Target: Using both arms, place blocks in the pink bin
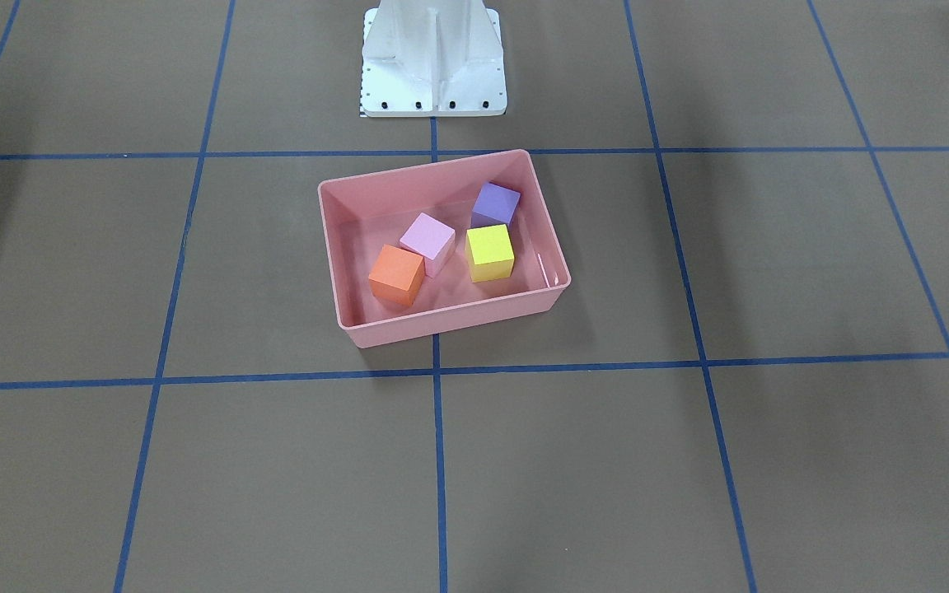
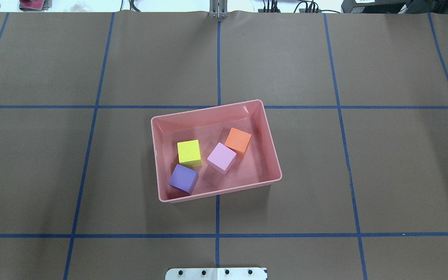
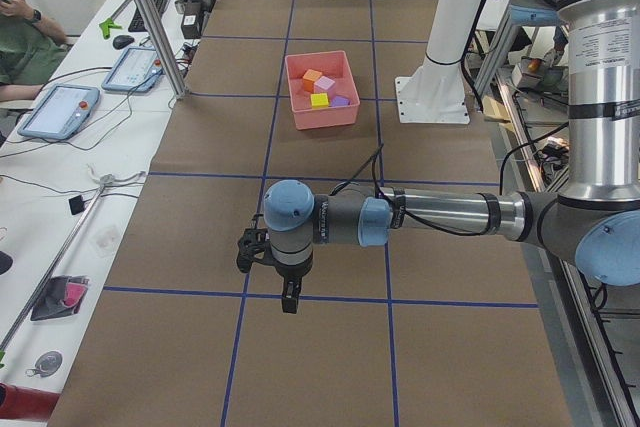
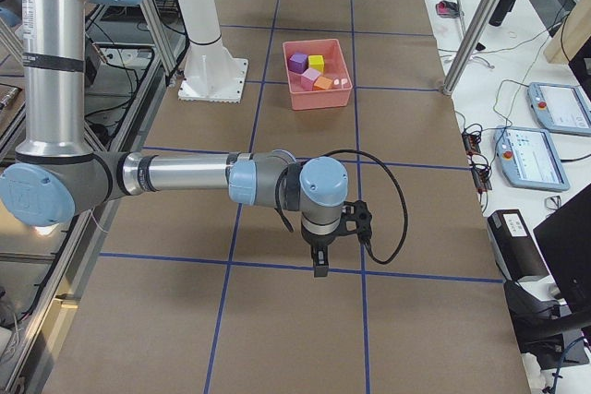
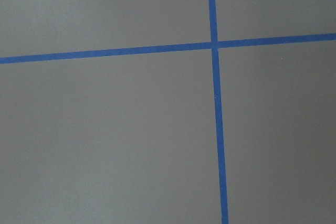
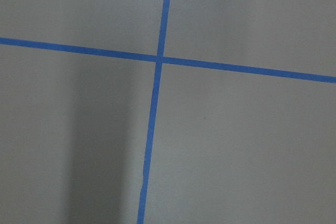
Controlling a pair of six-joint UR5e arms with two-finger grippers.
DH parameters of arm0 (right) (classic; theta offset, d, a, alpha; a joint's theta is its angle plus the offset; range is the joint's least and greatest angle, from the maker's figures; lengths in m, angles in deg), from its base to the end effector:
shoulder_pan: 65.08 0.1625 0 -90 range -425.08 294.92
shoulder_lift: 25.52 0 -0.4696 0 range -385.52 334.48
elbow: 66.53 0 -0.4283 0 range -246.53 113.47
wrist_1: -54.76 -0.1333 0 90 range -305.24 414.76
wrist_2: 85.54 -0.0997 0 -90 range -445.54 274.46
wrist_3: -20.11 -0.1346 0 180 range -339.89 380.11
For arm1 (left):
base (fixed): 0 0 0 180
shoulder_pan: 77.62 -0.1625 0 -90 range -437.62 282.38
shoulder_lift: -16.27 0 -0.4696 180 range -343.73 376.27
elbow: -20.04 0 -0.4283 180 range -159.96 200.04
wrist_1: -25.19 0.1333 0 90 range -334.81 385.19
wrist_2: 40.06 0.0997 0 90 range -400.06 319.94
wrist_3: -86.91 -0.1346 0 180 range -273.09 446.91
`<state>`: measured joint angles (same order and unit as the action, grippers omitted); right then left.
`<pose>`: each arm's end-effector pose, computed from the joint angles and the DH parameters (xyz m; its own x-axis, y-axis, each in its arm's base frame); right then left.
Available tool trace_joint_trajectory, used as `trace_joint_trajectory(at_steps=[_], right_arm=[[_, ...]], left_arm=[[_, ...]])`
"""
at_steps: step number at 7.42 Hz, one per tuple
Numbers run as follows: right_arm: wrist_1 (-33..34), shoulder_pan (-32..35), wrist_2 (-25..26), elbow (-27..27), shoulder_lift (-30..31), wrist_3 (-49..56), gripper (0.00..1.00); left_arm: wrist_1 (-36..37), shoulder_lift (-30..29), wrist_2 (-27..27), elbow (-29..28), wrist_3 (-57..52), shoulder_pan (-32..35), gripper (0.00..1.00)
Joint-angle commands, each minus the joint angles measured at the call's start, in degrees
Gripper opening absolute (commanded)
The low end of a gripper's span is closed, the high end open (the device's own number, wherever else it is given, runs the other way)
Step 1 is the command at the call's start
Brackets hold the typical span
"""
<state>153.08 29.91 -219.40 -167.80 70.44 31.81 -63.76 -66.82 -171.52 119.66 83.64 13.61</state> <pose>0.0810 -0.4669 0.6921 0.7179 -0.1048 0.6882 0.0600 0.9942 0.0889 -0.0543 -0.4728 0.7064 0.7497 0.0601 -0.6591 -0.0213 0.9975 0.0667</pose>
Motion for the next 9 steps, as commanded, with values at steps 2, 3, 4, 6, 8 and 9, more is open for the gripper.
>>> trace_joint_trajectory(at_steps=[2,3,4,6,8,9], right_arm=[[-0.1,-0.1,-0.3,-1.3,1.5,0.0,1.0],[-0.1,-0.3,-0.3,-1.3,1.5,0.1,1.0],[-0.1,-0.5,-0.3,-1.3,1.5,0.1,1.0],[0.0,-0.5,-0.3,-0.3,1.5,0.1,1.0],[0.0,-0.5,-0.1,0.8,1.5,0.3,1.0],[0.0,-0.5,-0.1,0.9,1.5,0.3,1.0]], left_arm=[[0.1,0.0,0.0,-0.1,-0.1,0.0,1.0],[0.1,-0.1,0.0,-0.4,-0.1,-0.1,1.0],[0.1,-0.1,0.0,-0.5,-0.1,-0.1,1.0],[0.2,-0.2,0.1,-0.5,0.0,-0.1,1.0],[0.2,-0.3,0.1,-0.5,0.0,-0.3,1.0],[0.2,-0.4,0.1,-0.5,0.0,-0.3,1.0]])
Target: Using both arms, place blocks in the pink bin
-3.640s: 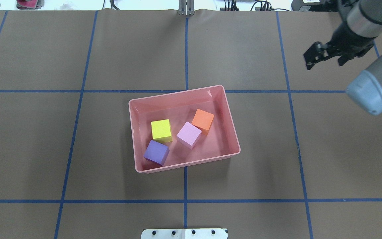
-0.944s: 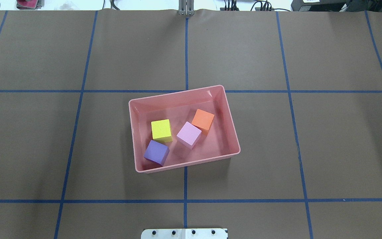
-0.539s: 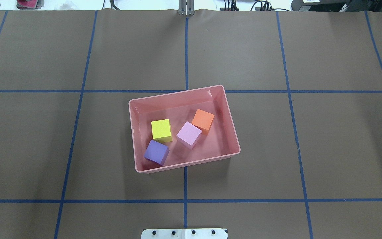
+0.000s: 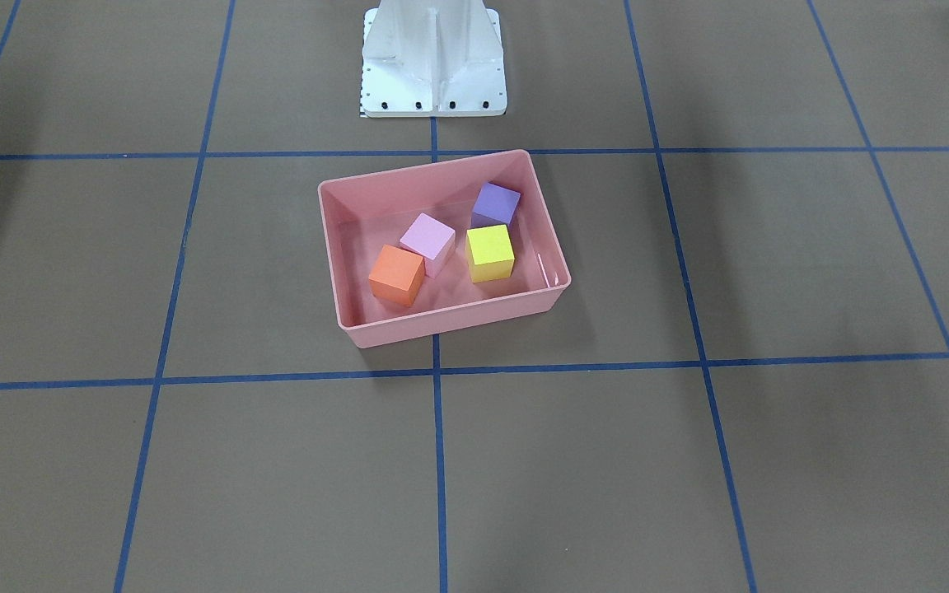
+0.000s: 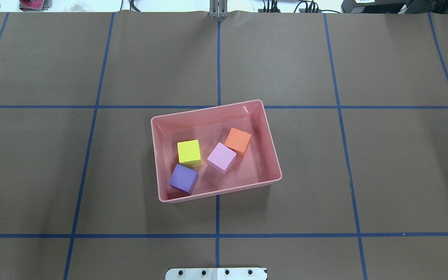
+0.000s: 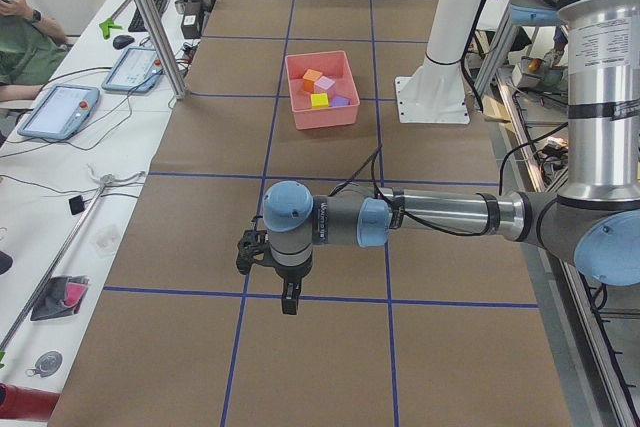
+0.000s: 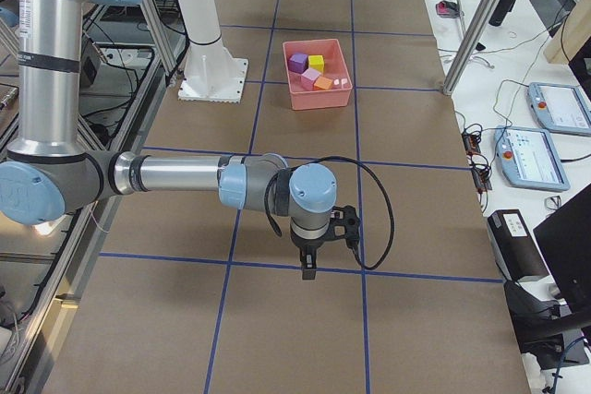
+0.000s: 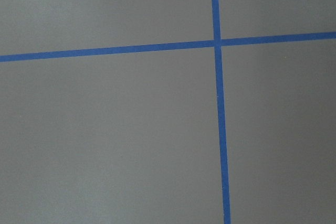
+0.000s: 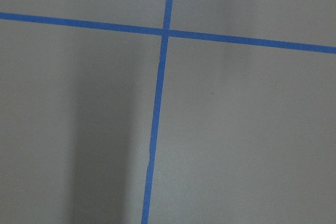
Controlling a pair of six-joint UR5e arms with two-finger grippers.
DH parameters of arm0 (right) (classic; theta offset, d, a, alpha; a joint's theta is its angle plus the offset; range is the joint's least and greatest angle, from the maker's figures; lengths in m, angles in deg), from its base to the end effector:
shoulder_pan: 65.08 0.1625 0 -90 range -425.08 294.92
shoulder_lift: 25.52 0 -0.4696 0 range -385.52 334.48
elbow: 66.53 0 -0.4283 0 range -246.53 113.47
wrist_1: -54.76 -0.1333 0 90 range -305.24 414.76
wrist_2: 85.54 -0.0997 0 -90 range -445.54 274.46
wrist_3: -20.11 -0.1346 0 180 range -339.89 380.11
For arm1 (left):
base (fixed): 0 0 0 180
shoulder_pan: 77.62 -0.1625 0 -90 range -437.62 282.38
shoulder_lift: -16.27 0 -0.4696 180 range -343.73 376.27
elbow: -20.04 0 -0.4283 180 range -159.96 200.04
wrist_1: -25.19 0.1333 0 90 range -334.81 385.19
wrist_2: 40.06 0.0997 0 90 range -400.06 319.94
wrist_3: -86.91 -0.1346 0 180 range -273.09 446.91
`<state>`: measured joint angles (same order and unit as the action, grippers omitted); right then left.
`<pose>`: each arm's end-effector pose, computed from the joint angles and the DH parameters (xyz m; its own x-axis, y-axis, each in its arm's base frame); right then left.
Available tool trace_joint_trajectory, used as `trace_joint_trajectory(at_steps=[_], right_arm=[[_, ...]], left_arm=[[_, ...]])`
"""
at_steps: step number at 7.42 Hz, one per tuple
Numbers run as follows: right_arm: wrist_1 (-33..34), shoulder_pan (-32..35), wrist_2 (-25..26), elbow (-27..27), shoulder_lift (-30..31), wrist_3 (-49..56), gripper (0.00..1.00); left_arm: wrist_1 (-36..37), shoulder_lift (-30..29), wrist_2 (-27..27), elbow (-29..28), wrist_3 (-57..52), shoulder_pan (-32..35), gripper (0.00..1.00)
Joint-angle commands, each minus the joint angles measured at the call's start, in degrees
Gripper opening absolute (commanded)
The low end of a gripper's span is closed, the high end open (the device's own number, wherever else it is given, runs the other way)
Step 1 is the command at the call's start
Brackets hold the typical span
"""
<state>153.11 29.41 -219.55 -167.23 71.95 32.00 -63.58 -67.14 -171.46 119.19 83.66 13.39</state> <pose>0.0755 -0.4527 0.7093 0.7129 -0.0890 0.6956 0.0704 0.9960 0.0553 -0.0527 -0.4751 0.7085 0.7501 0.0588 -0.6588 -0.0249 0.9978 0.0607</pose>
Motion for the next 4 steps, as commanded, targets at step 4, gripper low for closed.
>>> trace_joint_trajectory(at_steps=[4], right_arm=[[-0.1,0.0,0.0,0.3,0.0,0.1,1.0]], left_arm=[[-0.2,0.2,0.0,-0.1,-0.3,0.0,1.0]])
